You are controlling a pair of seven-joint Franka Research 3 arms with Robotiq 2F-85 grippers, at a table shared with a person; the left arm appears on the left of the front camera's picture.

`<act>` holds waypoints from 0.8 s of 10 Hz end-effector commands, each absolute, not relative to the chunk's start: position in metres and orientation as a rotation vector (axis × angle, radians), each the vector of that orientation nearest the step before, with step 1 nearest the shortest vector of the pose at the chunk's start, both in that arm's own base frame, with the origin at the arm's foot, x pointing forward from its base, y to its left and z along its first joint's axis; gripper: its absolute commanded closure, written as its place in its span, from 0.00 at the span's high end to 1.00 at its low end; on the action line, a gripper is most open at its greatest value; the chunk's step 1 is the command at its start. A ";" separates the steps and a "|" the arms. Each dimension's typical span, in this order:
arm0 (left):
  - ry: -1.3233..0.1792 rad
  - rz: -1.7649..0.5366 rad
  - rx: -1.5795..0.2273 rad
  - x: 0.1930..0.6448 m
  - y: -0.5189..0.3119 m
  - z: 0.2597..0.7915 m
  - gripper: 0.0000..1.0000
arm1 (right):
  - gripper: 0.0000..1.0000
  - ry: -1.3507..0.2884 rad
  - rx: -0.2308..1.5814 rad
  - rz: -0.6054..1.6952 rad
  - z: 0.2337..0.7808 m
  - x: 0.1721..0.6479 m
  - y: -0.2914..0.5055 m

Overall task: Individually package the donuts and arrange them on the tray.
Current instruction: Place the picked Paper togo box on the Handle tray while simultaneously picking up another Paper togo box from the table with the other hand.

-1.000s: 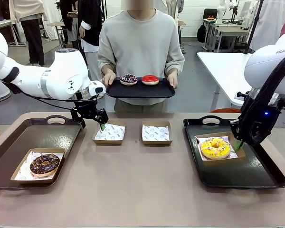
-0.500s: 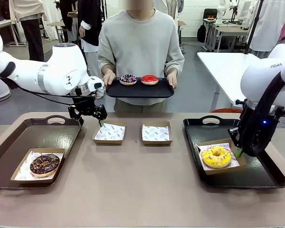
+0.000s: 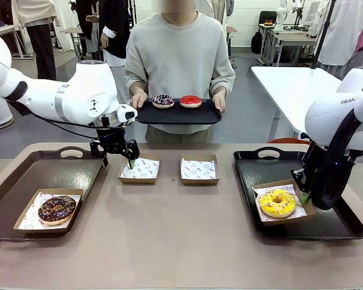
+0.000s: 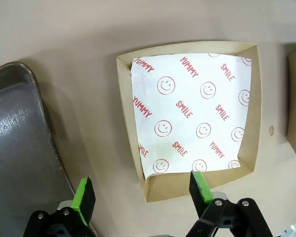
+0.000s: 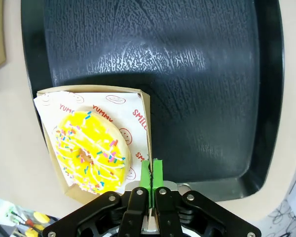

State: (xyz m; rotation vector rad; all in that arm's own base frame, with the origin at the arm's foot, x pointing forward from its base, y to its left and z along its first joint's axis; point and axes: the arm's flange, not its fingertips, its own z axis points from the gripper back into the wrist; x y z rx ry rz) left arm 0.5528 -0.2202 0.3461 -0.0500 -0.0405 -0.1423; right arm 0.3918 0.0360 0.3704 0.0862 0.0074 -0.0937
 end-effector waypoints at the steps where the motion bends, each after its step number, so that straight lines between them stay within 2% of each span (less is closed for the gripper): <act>1: -0.013 -0.107 -0.036 0.566 -0.226 0.346 1.00 | 0.01 0.004 0.081 -0.081 0.359 0.390 0.038; 8: 0.018 -0.082 -0.048 0.580 -0.224 0.338 1.00 | 0.01 0.010 0.088 -0.081 0.352 0.394 0.044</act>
